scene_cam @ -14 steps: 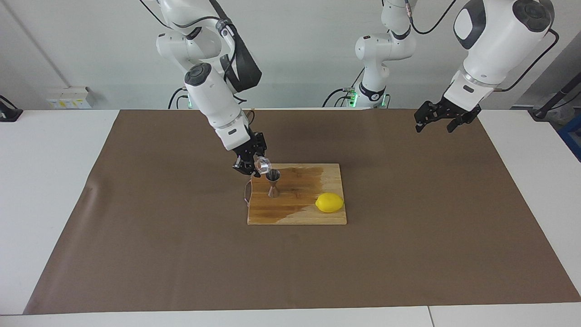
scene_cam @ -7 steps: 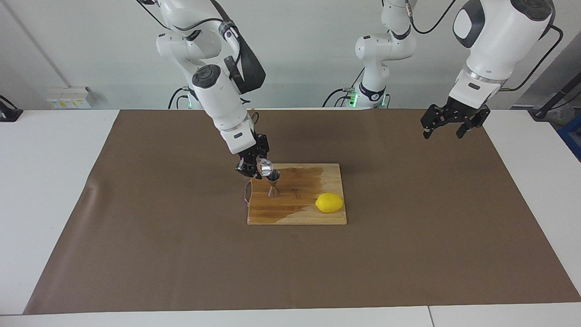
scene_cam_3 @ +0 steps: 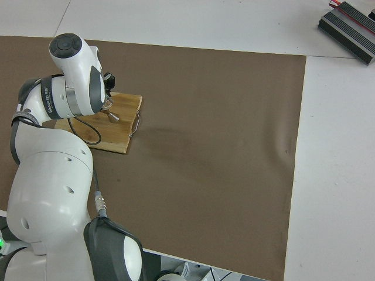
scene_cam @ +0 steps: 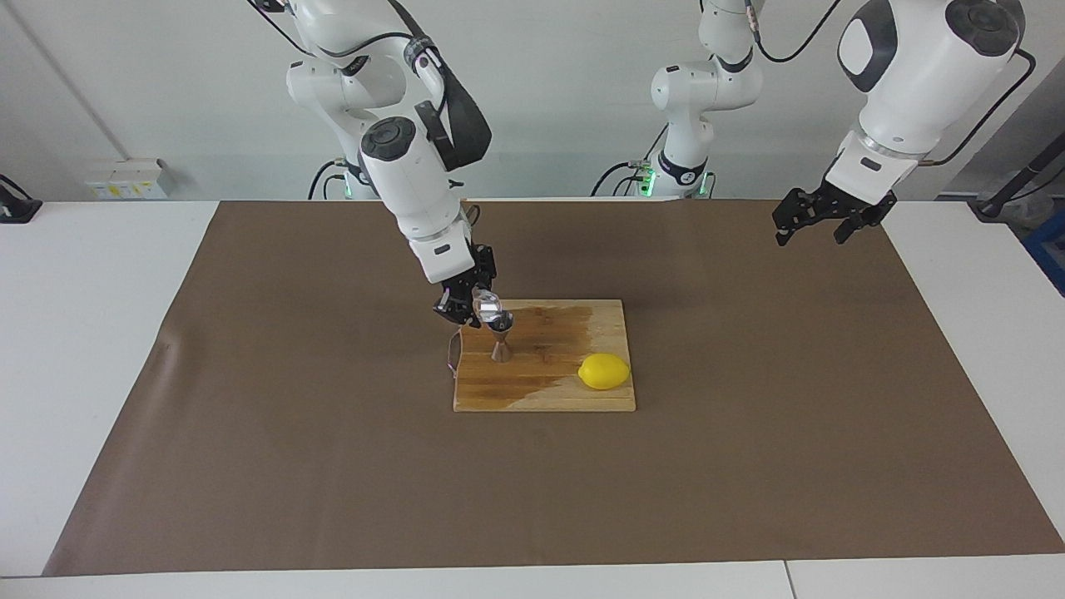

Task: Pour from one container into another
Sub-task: 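Tilt the glass cup over the metal cup with the right gripper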

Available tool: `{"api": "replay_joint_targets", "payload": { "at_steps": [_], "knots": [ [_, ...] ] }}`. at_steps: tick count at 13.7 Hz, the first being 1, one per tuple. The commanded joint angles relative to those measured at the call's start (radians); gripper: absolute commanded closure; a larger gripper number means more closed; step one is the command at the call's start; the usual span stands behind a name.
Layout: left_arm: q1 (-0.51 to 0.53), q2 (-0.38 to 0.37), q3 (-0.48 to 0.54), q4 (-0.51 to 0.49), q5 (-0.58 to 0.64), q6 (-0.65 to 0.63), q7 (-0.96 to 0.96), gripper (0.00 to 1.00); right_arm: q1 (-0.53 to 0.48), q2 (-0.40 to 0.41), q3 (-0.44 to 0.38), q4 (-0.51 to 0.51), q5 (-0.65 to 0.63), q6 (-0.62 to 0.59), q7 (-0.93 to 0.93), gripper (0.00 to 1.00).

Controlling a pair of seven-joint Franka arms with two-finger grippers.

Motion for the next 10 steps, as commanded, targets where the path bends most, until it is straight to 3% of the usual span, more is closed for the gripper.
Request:
{"api": "replay_joint_targets", "payload": {
  "at_steps": [1, 10],
  "knots": [
    [0.003, -0.028, -0.003, -0.031, 0.012, -0.055, -0.007, 0.00, -0.008, 0.021, 0.025, 0.034, -0.037, -0.028, 0.045, 0.89],
    [0.004, -0.033, -0.003, -0.031, 0.012, -0.064, -0.007, 0.00, -0.008, 0.021, 0.029, 0.036, -0.043, -0.039, 0.056, 0.92]
  ]
}}
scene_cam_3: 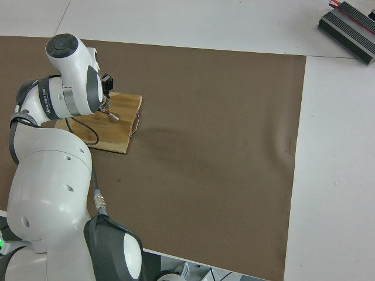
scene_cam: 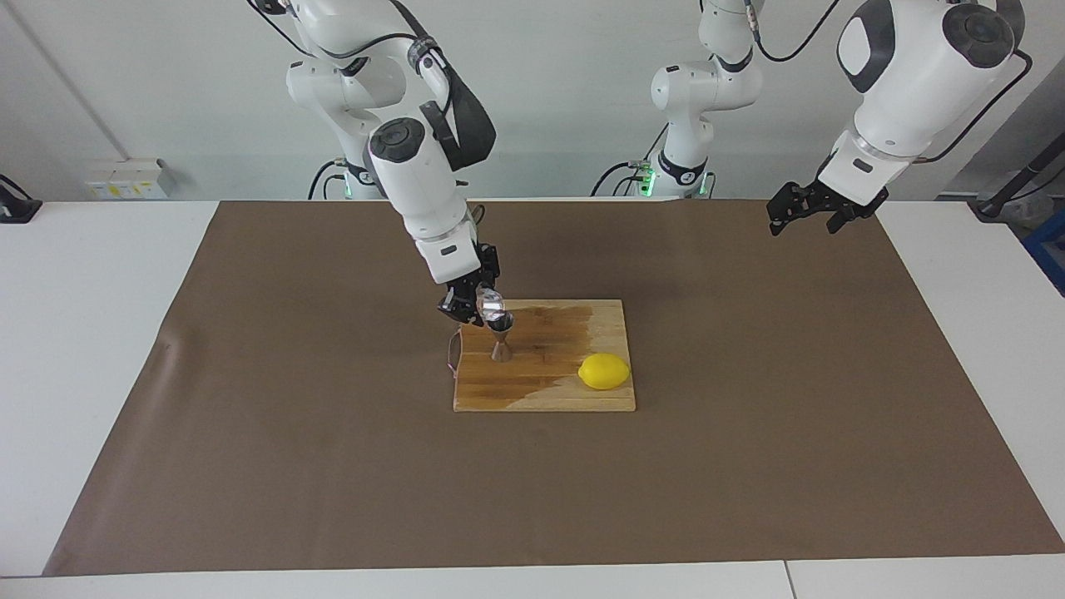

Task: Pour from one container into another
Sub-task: 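Tilt the glass cup over the metal cup with the right gripper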

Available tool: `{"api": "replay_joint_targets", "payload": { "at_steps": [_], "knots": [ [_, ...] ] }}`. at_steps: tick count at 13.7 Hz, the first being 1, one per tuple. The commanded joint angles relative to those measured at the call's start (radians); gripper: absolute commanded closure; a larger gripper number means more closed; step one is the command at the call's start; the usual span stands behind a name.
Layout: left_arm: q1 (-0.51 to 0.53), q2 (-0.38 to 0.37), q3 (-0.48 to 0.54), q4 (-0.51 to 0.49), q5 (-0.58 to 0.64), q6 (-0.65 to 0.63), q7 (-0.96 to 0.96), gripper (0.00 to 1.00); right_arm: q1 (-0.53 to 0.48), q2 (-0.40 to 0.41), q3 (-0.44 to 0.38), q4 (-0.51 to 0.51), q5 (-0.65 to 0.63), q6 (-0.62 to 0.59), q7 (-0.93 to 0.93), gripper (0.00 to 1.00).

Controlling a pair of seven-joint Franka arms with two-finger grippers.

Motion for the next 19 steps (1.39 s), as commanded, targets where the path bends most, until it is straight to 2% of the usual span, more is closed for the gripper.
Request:
{"api": "replay_joint_targets", "payload": {
  "at_steps": [1, 8, 11, 16, 19],
  "knots": [
    [0.004, -0.030, -0.002, -0.031, 0.012, -0.007, -0.007, 0.00, -0.008, 0.015, 0.015, 0.029, -0.033, -0.023, 0.041, 0.92],
    [0.004, -0.030, -0.002, -0.031, 0.012, -0.007, -0.007, 0.00, -0.008, 0.034, 0.028, 0.065, -0.049, -0.025, 0.064, 0.92],
    [0.004, -0.030, -0.002, -0.031, 0.012, -0.007, -0.007, 0.00, -0.008, 0.034, 0.032, 0.075, -0.078, -0.065, 0.067, 0.94],
    [0.004, -0.030, -0.002, -0.031, 0.012, -0.007, -0.007, 0.00, -0.005, 0.111, 0.070, 0.166, -0.173, -0.131, 0.148, 0.96],
    [0.003, -0.030, -0.002, -0.031, 0.012, -0.007, -0.007, 0.00, -0.005, 0.116, 0.071, 0.171, -0.190, -0.146, 0.150, 0.96]
  ]
}}
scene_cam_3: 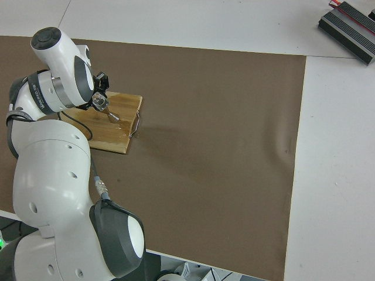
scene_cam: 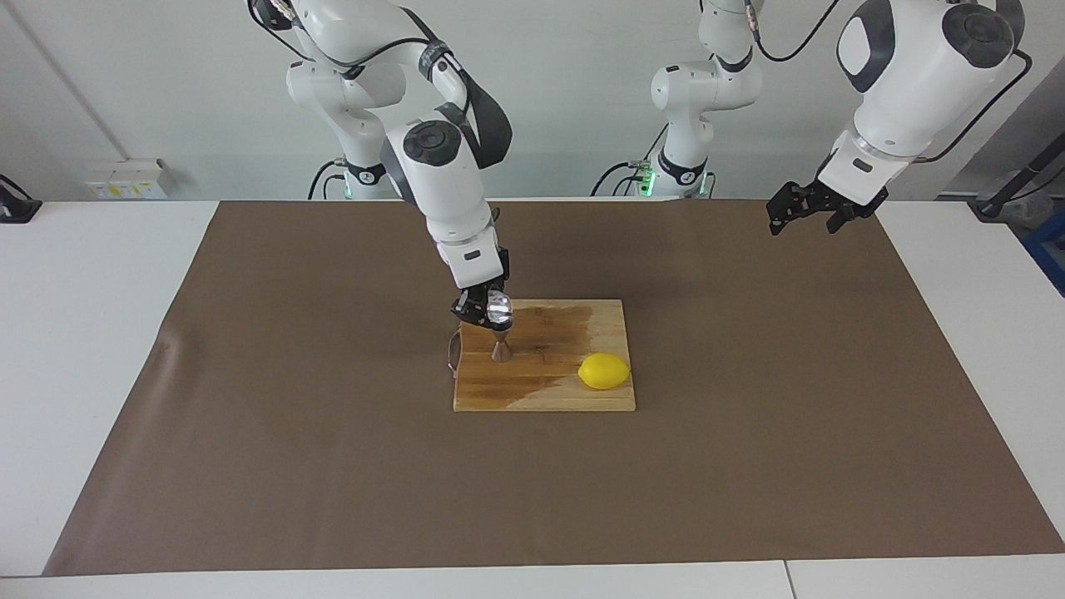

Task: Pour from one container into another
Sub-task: 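Tilt the glass cup over the metal cup with the right gripper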

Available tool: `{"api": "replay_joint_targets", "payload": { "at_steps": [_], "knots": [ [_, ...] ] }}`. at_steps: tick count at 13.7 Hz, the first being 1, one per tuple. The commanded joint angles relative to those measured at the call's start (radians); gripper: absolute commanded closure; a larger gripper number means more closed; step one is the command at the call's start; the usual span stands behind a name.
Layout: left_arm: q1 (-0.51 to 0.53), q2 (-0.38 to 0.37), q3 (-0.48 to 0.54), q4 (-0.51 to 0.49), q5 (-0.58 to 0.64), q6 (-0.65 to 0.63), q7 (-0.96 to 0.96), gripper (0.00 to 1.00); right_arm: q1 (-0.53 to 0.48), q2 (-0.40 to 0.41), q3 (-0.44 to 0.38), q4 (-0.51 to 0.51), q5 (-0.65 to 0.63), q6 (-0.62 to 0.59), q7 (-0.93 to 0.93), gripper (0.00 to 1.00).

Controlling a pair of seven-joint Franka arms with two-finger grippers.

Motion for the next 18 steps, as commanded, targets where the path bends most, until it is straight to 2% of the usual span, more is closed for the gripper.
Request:
{"api": "replay_joint_targets", "payload": {
  "at_steps": [1, 6, 18],
  "knots": [
    [0.004, -0.030, -0.002, -0.031, 0.012, -0.006, -0.007, 0.00, -0.007, 0.023, 0.015, 0.040, -0.042, -0.049, 0.028, 0.96],
    [0.004, -0.030, -0.002, -0.031, 0.012, -0.006, -0.007, 0.00, -0.009, 0.019, 0.015, 0.038, -0.079, -0.100, 0.025, 0.96],
    [0.004, -0.030, -0.002, -0.031, 0.012, -0.006, -0.007, 0.00, -0.009, 0.020, 0.017, 0.040, -0.099, -0.100, 0.026, 1.00]
  ]
}}
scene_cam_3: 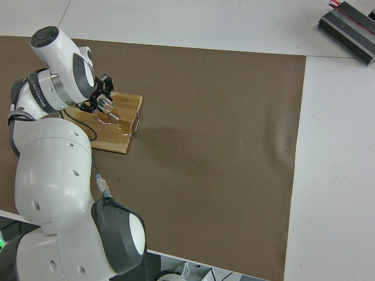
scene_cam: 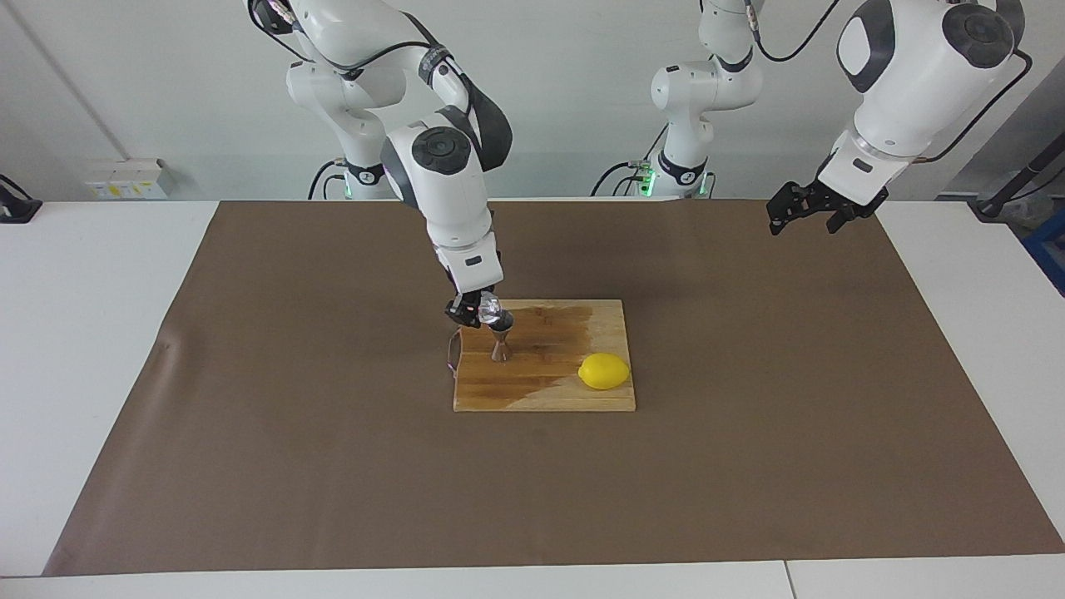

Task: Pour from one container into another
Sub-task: 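Tilt the glass cup over the metal cup with the right gripper, then carry the glass cup back off the board with the right gripper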

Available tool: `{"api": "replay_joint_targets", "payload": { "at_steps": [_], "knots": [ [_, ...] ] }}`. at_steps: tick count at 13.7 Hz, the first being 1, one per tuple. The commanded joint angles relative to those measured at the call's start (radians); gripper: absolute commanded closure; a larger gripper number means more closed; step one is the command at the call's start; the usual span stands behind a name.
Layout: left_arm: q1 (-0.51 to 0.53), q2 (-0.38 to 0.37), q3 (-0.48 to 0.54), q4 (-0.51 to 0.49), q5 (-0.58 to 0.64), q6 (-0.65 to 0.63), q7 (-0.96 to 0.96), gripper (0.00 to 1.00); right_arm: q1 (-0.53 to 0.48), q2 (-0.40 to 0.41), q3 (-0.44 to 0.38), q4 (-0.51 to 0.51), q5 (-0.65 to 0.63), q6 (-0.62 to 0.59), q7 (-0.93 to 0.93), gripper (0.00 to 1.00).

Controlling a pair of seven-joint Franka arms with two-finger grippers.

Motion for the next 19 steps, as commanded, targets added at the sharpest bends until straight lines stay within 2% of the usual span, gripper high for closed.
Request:
{"api": "replay_joint_targets", "payload": {
  "at_steps": [1, 7, 10, 12, 15, 19],
  "knots": [
    [0.004, -0.030, -0.002, -0.031, 0.012, -0.006, -0.007, 0.00, -0.008, 0.015, 0.017, 0.027, -0.032, -0.018, 0.028, 1.00],
    [0.004, -0.030, -0.002, -0.031, 0.012, -0.006, -0.007, 0.00, -0.013, 0.018, 0.020, 0.026, 0.000, 0.029, 0.028, 0.96],
    [0.004, -0.030, -0.002, -0.031, 0.012, -0.006, -0.007, 0.00, -0.022, 0.007, 0.020, 0.023, 0.088, 0.031, -0.012, 0.92],
    [0.004, -0.030, -0.002, -0.031, 0.012, -0.006, -0.007, 0.00, -0.031, -0.032, 0.001, 0.012, 0.199, 0.031, -0.085, 0.90],
    [0.004, -0.030, -0.002, -0.031, 0.012, -0.006, -0.007, 0.00, -0.035, -0.101, -0.093, -0.014, 0.369, 0.031, -0.263, 0.90],
    [0.004, -0.030, -0.002, -0.031, 0.012, -0.006, -0.007, 0.00, -0.035, -0.132, -0.290, -0.036, 0.613, 0.025, -0.583, 0.89]
  ]
}}
